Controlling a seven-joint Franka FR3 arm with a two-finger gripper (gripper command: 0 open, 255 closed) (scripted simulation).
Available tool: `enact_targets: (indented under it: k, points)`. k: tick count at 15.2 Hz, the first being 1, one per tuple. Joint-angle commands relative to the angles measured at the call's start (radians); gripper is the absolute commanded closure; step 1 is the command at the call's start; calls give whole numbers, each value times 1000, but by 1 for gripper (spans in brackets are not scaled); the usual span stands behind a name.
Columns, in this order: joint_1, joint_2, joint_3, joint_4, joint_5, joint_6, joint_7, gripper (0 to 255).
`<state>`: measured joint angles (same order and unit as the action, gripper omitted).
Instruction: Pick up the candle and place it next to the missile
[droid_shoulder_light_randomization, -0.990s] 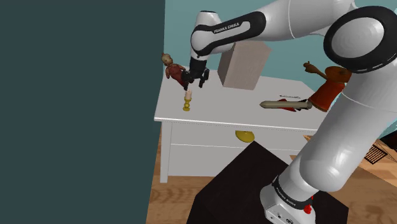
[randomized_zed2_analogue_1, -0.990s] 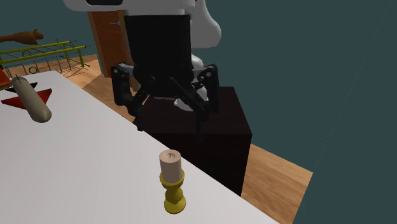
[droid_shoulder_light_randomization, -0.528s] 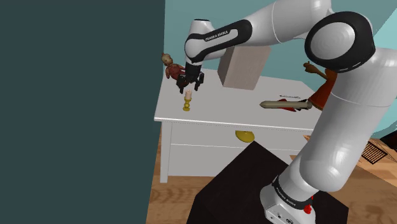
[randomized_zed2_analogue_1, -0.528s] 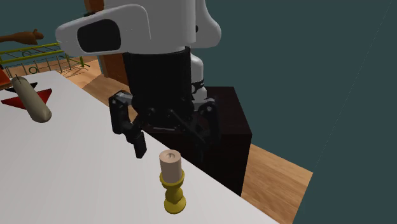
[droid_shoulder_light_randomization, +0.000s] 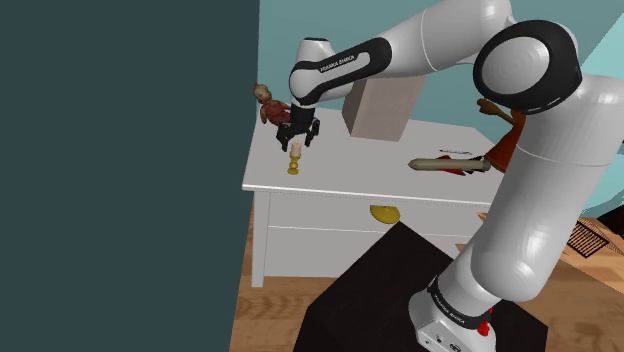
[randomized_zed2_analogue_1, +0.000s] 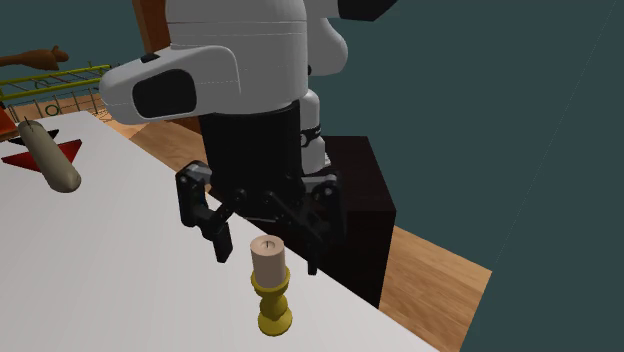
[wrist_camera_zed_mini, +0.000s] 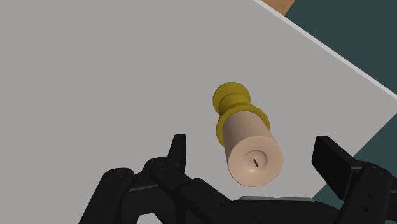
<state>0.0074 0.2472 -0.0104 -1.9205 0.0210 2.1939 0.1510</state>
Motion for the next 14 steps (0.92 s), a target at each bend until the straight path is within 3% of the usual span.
enact_targets:
  k: [1, 2, 3, 14]
  points:
    - [0, 0, 0, 0, 0, 0, 0, 0]
    - [0, 0, 0, 0, 0, 0, 0, 0]
    - [0, 0, 0, 0, 0, 0, 0, 255]
    - [0, -12, 0, 12, 0, -23, 1, 255]
